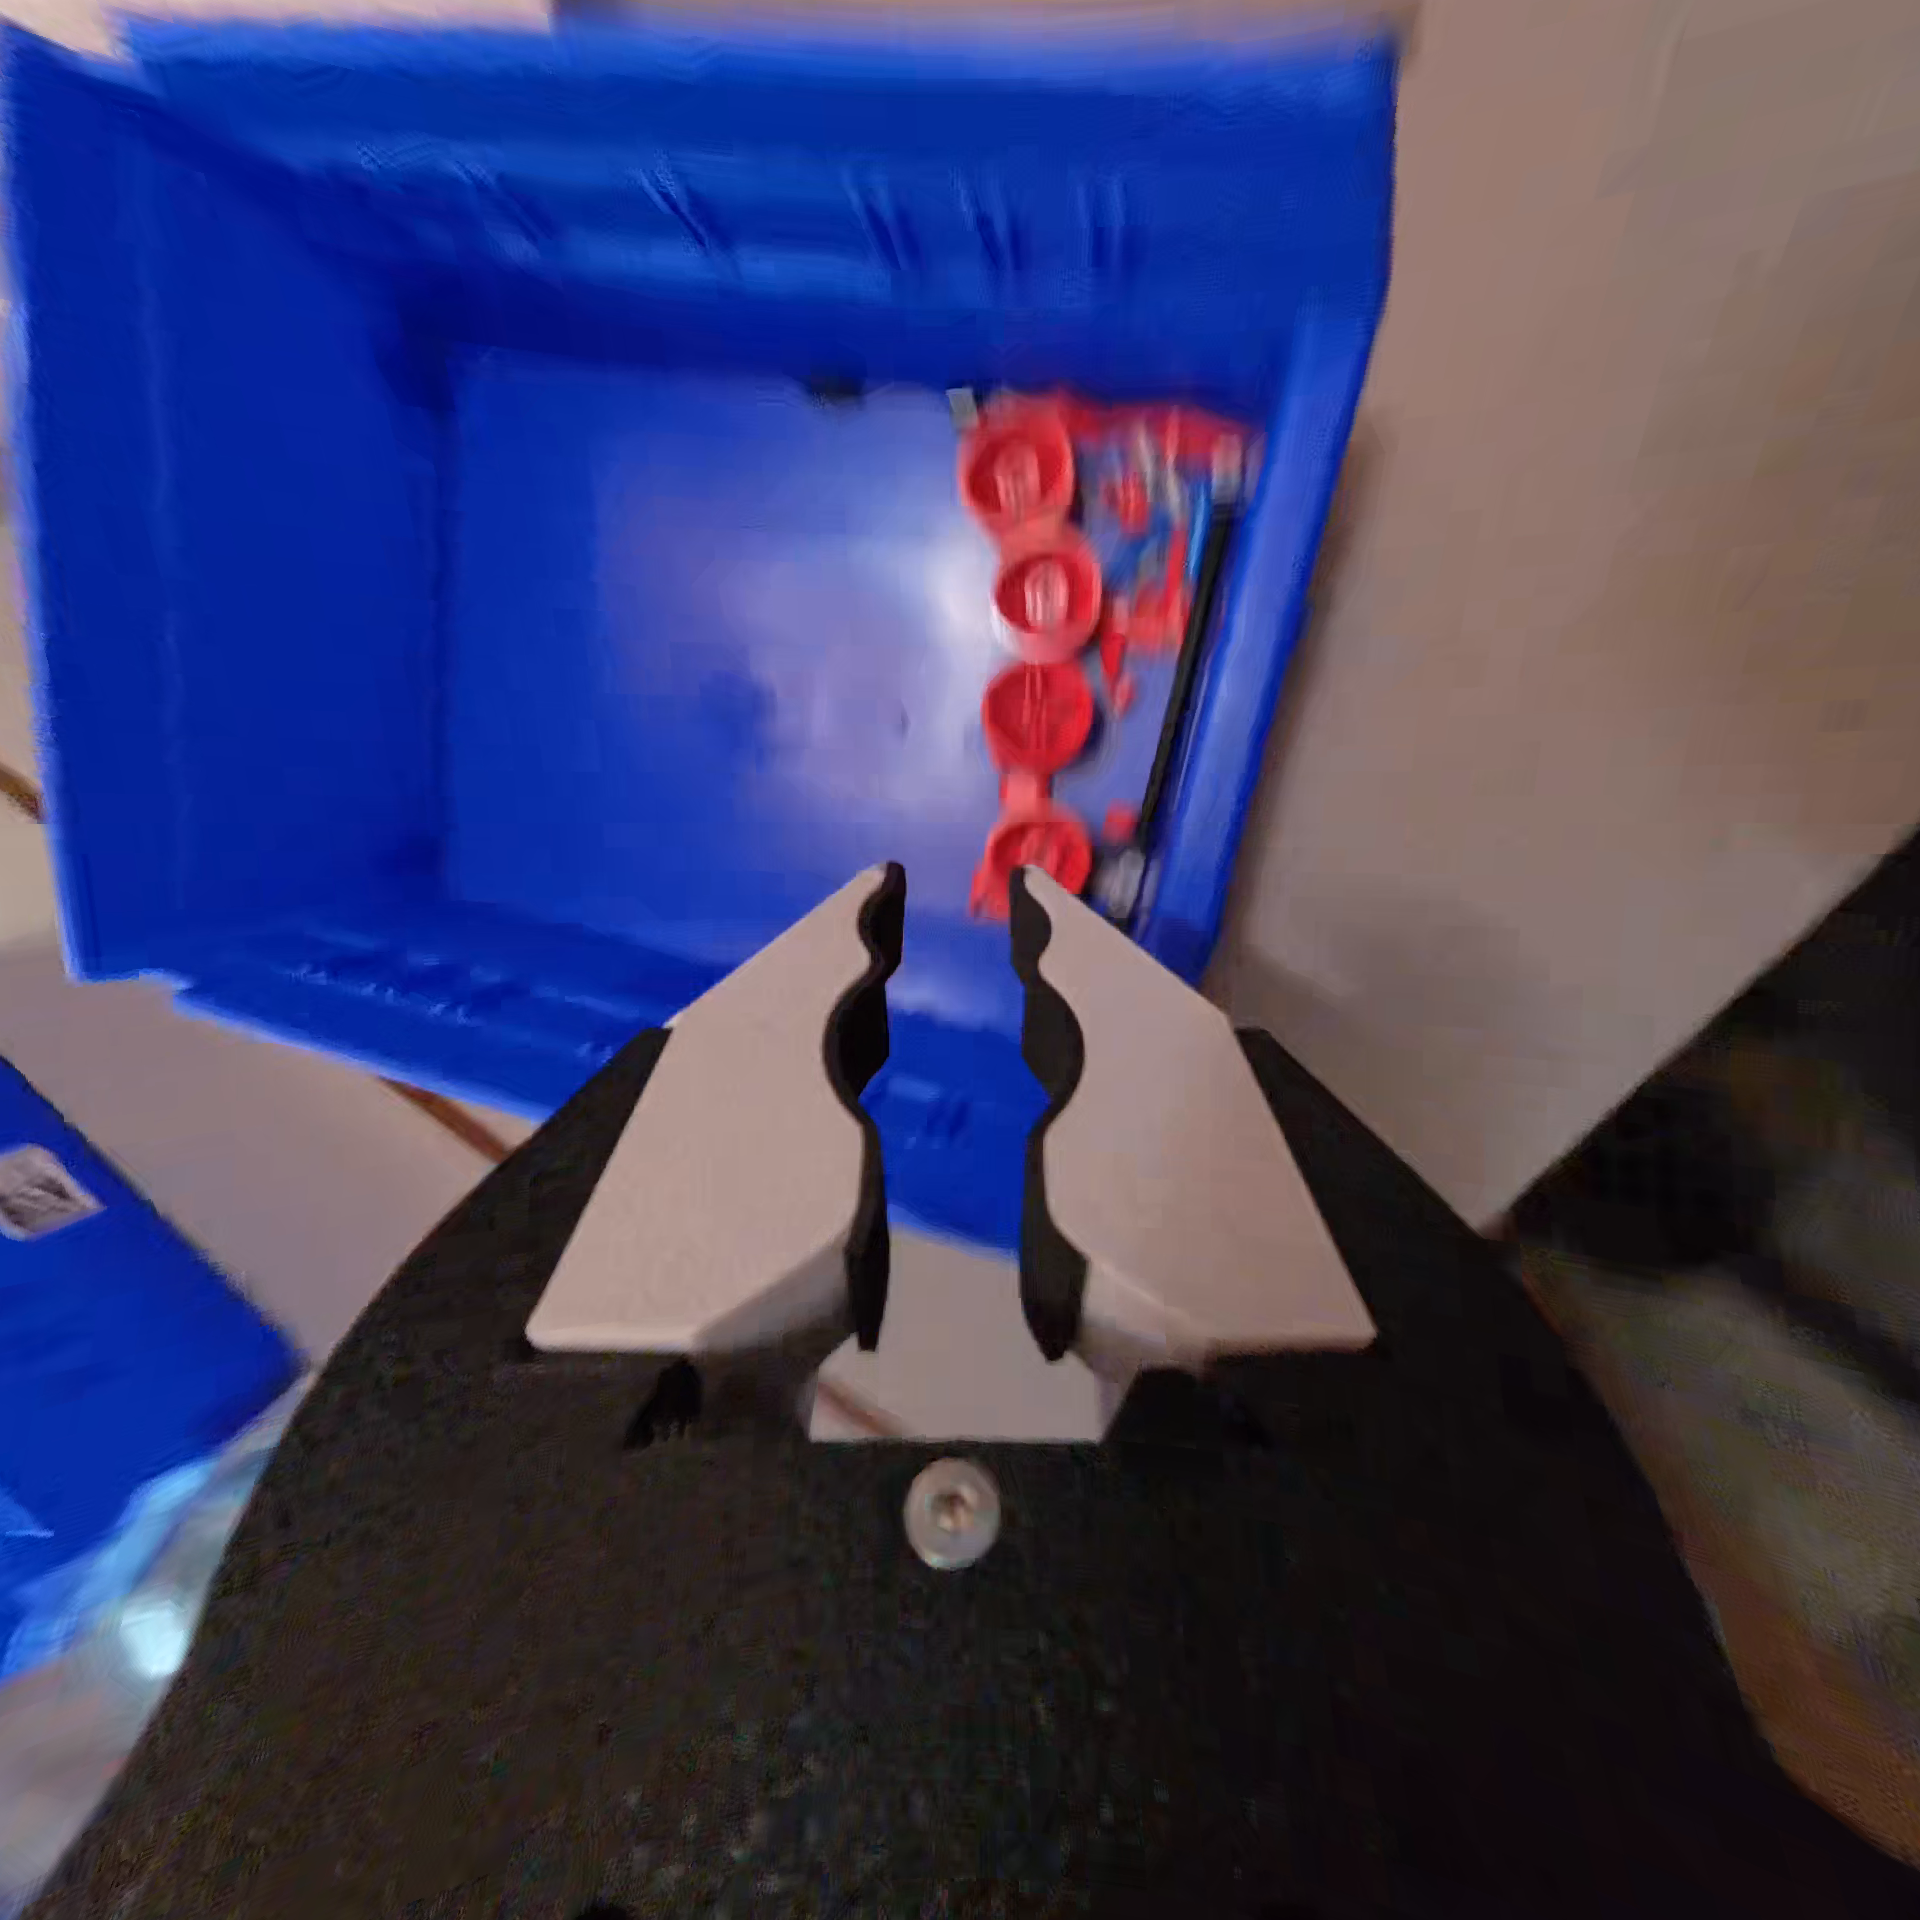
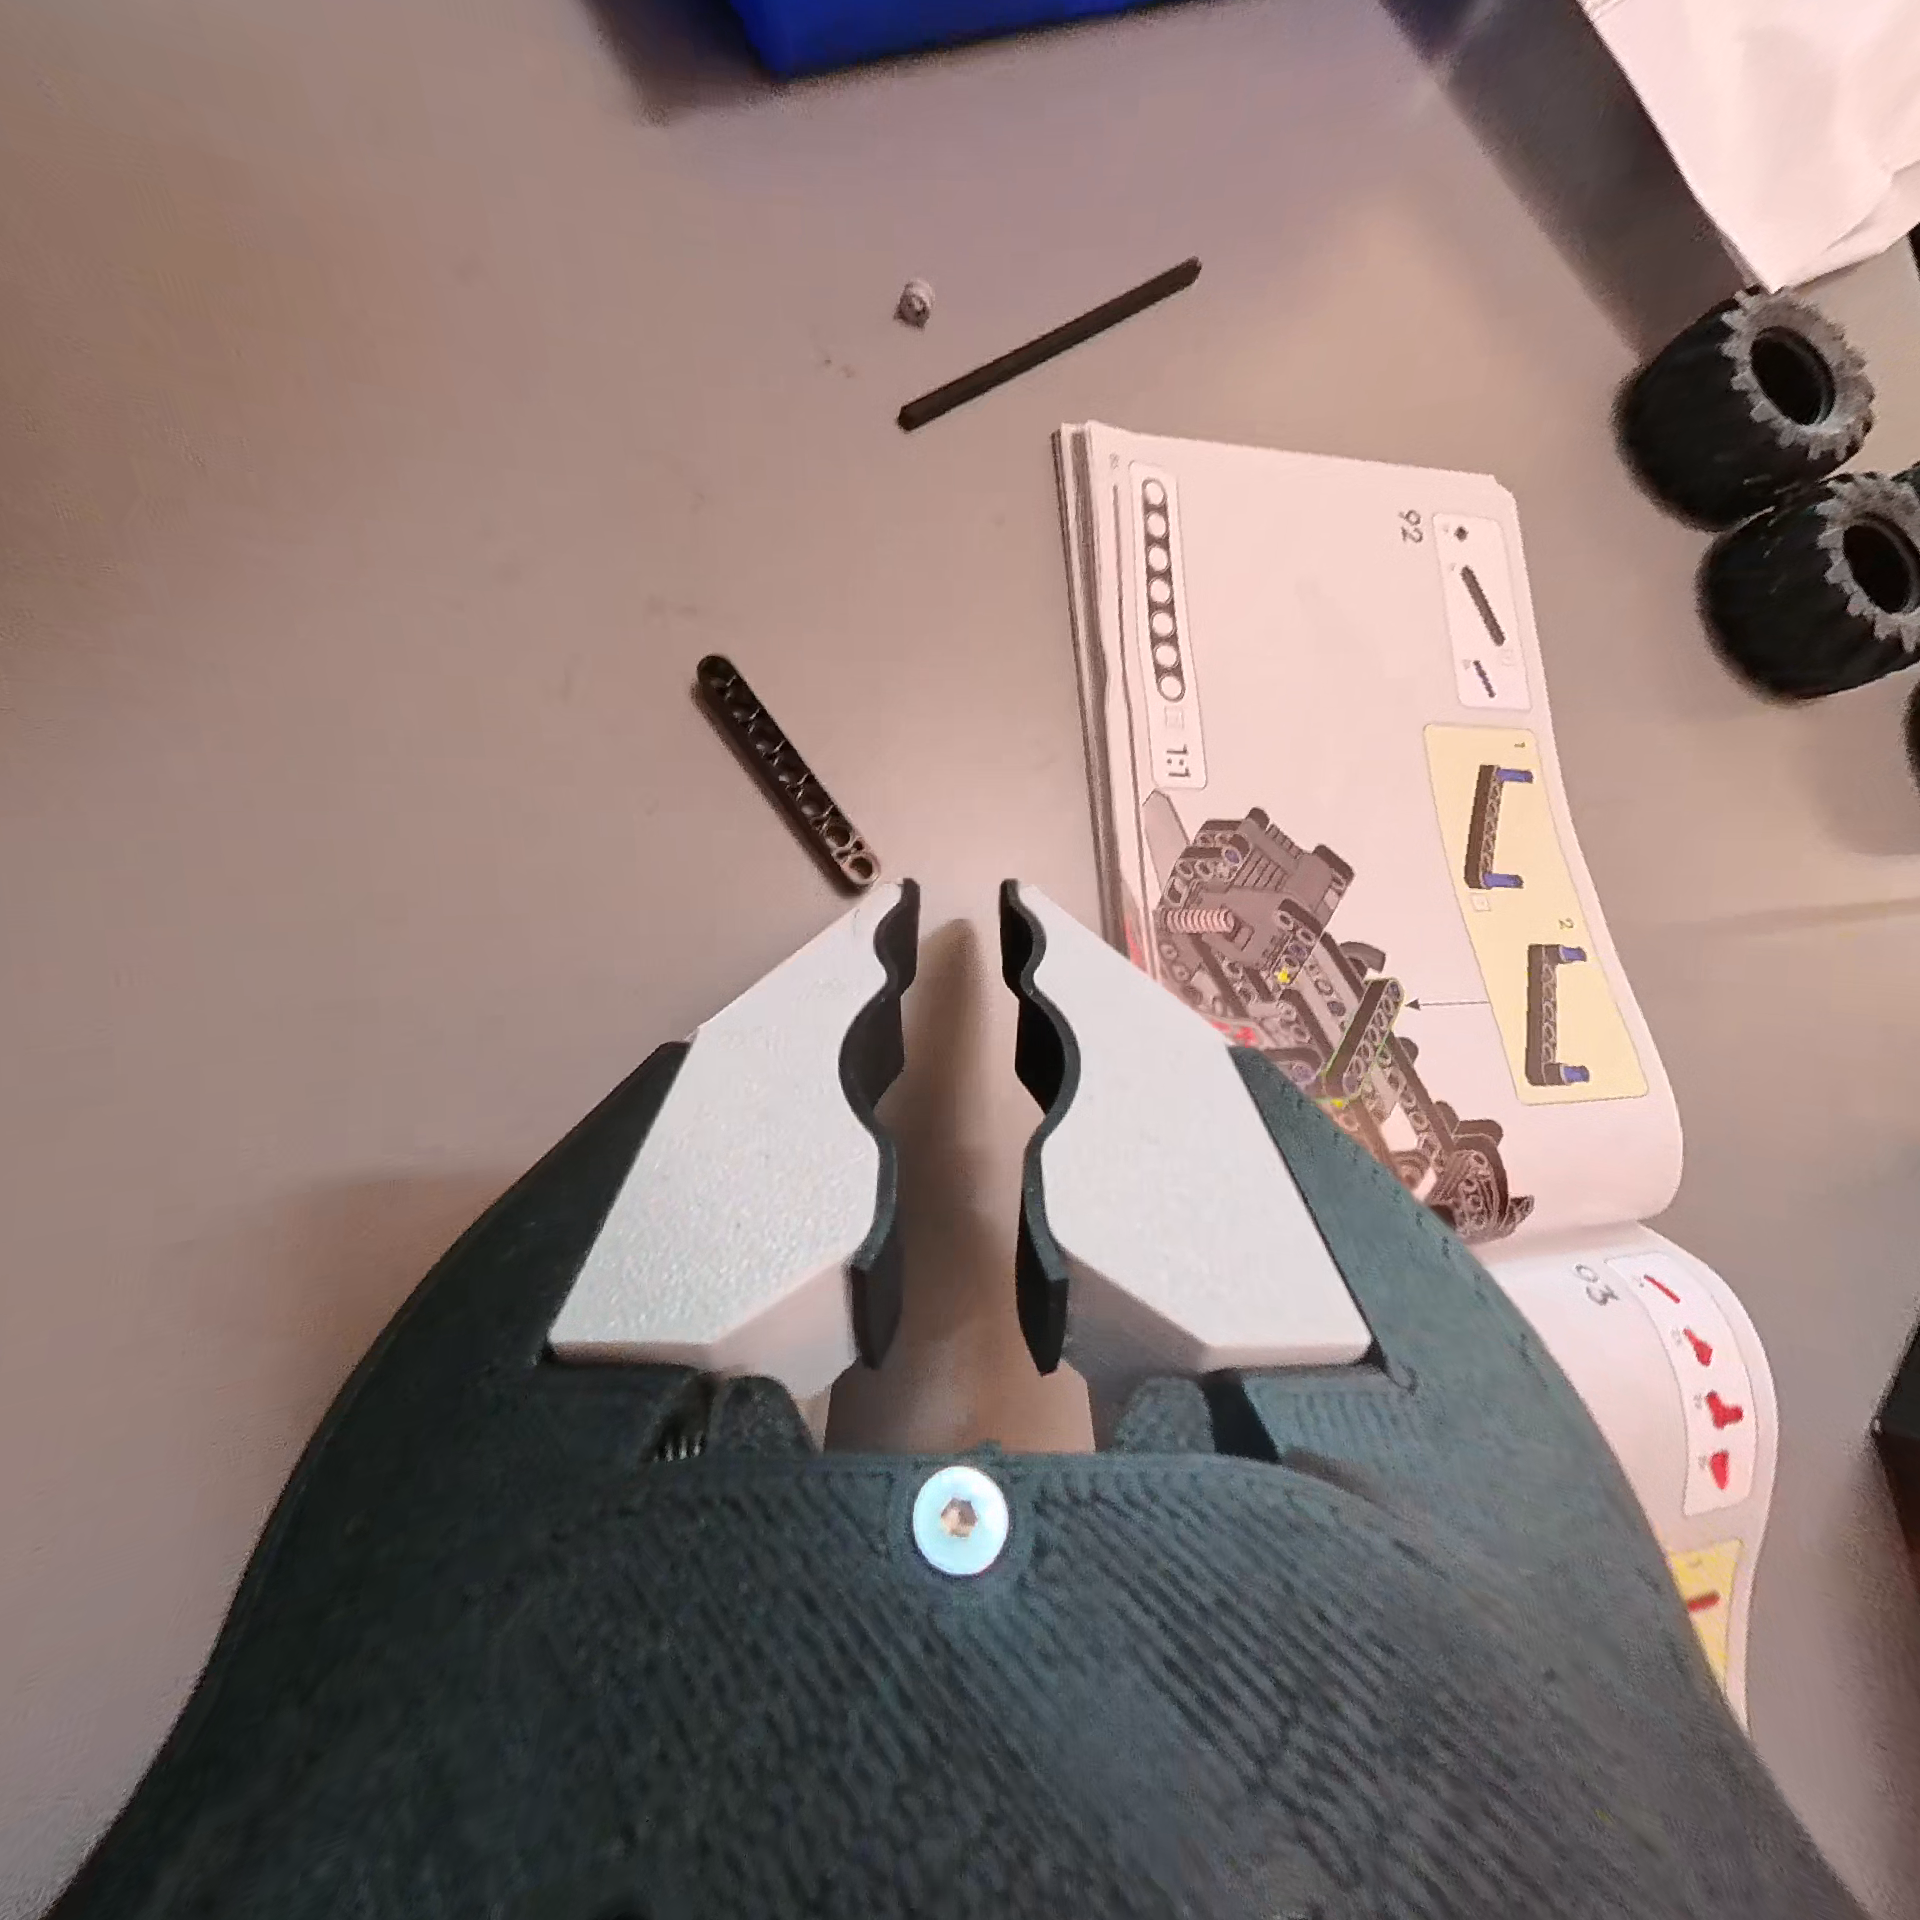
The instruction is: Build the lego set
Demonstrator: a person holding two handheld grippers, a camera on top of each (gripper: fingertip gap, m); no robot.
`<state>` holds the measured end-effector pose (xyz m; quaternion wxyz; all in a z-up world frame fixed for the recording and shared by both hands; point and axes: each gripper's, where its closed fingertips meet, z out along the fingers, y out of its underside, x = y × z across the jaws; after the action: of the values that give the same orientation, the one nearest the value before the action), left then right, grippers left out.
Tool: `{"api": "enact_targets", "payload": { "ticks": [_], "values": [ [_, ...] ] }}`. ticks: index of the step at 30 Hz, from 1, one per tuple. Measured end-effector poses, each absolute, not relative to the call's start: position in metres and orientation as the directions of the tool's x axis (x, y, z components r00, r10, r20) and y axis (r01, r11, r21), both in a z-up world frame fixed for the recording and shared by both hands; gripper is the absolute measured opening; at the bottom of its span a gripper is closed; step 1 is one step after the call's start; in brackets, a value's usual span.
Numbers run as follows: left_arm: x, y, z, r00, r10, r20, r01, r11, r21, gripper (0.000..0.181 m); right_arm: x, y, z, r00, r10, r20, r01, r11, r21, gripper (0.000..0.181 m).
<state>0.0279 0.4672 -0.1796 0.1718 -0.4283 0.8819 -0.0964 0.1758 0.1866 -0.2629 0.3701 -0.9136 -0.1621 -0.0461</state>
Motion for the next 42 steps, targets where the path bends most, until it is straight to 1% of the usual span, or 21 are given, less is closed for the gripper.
{"api": "enact_targets", "payload": {
  "ticks": [1, 2, 3, 5, 7, 9, 13, 14, 16, 19, 22, 25, 26, 27, 30, 33, 35, 38, 40, 42],
  "values": [
    [0.021, 0.474, -0.189, -0.667, -0.721, -0.185, -0.688, 0.692, -0.216, 0.018, 0.177, 0.189, -0.262, 0.943, 0.264, 0.205, 0.331, -0.663, -0.671, 0.014],
    [0.018, 0.477, -0.199, -0.734, -0.666, -0.131, -0.651, 0.746, -0.142, 0.02, 0.178, 0.192, -0.262, 0.942, 0.267, 0.203, 0.332, -0.655, -0.679, 0.014],
    [0.016, 0.48, -0.21, -0.774, -0.627, -0.085, -0.622, 0.779, -0.078, 0.024, 0.178, 0.193, -0.262, 0.942, 0.271, 0.198, 0.331, -0.65, -0.685, 0.014],
    [0.01, 0.481, -0.228, -0.82, -0.573, 0.023, -0.572, 0.82, 0.032, 0.023, 0.179, 0.195, -0.264, 0.942, 0.276, 0.191, 0.329, -0.647, -0.688, 0.014],
    [0.0, 0.477, -0.244, -0.835, -0.535, 0.13, -0.527, 0.845, 0.095, 0.023, 0.18, 0.194, -0.266, 0.942, 0.279, 0.188, 0.329, -0.642, -0.692, 0.014],
    [-0.01, 0.476, -0.256, -0.812, -0.544, 0.21, -0.52, 0.839, 0.16, 0.023, 0.182, 0.19, -0.267, 0.943, 0.279, 0.181, 0.324, -0.644, -0.693, 0.014],
    [-0.012, 0.479, -0.272, -0.797, -0.559, 0.229, -0.513, 0.827, 0.231, 0.015, 0.193, 0.181, -0.266, 0.951, 0.251, 0.183, 0.305, -0.64, -0.706, 0.014],
    [-0.011, 0.477, -0.272, -0.788, -0.57, 0.231, -0.524, 0.819, 0.233, 0.017, 0.196, 0.18, -0.265, 0.953, 0.243, 0.182, 0.298, -0.638, -0.71, 0.014],
    [-0.009, 0.472, -0.273, -0.772, -0.591, 0.236, -0.546, 0.806, 0.23, 0.012, 0.2, 0.177, -0.266, 0.955, 0.234, 0.18, 0.291, -0.637, -0.714, 0.015],
    [-0.007, 0.472, -0.272, -0.788, -0.577, 0.216, -0.534, 0.814, 0.229, 0.013, 0.203, 0.174, -0.267, 0.955, 0.227, 0.189, 0.292, -0.633, -0.717, 0.015],
    [-0.007, 0.469, -0.276, -0.782, -0.585, 0.218, -0.546, 0.81, 0.215, 0.008, 0.205, 0.172, -0.267, 0.956, 0.221, 0.193, 0.291, -0.628, -0.721, 0.015],
    [-0.006, 0.469, -0.276, -0.805, -0.557, 0.207, -0.52, 0.829, 0.208, 0.008, 0.208, 0.169, -0.264, 0.957, 0.209, 0.202, 0.29, -0.622, -0.727, 0.015],
    [-0.005, 0.469, -0.277, -0.807, -0.553, 0.205, -0.519, 0.831, 0.2, 0.012, 0.209, 0.169, -0.264, 0.957, 0.206, 0.203, 0.288, -0.619, -0.731, 0.016],
    [-0.001, 0.469, -0.277, -0.799, -0.568, 0.198, -0.537, 0.822, 0.189, 0.016, 0.21, 0.168, -0.263, 0.957, 0.203, 0.207, 0.289, -0.618, -0.731, 0.016],
    [0.012, 0.477, -0.28, -0.794, -0.6, 0.094, -0.58, 0.795, 0.179, 0.011, 0.211, 0.166, -0.262, 0.957, 0.195, 0.216, 0.29, -0.614, -0.734, 0.016],
    [0.007, 0.484, -0.28, -0.788, -0.609, 0.085, -0.586, 0.786, 0.199, 0.012, 0.212, 0.163, -0.261, 0.957, 0.189, 0.219, 0.289, -0.613, -0.735, 0.016],
    [0.007, 0.489, -0.273, -0.787, -0.613, 0.068, -0.593, 0.782, 0.191, 0.014, 0.212, 0.161, -0.261, 0.956, 0.186, 0.226, 0.293, -0.617, -0.731, 0.016],
    [0.006, 0.485, -0.261, -0.747, -0.656, 0.109, -0.644, 0.754, 0.129, 0.016, 0.212, 0.159, -0.259, 0.956, 0.18, 0.23, 0.292, -0.611, -0.736, 0.016],
    [0.002, 0.482, -0.259, -0.74, -0.658, 0.138, -0.646, 0.753, 0.127, 0.02, 0.211, 0.159, -0.259, 0.957, 0.181, 0.229, 0.292, -0.61, -0.737, 0.016],
    [0.0, 0.481, -0.266, -0.754, -0.641, 0.145, -0.624, 0.767, 0.148, 0.02, 0.21, 0.16, -0.259, 0.954, 0.185, 0.235, 0.299, -0.609, -0.735, 0.015]
  ]
}}
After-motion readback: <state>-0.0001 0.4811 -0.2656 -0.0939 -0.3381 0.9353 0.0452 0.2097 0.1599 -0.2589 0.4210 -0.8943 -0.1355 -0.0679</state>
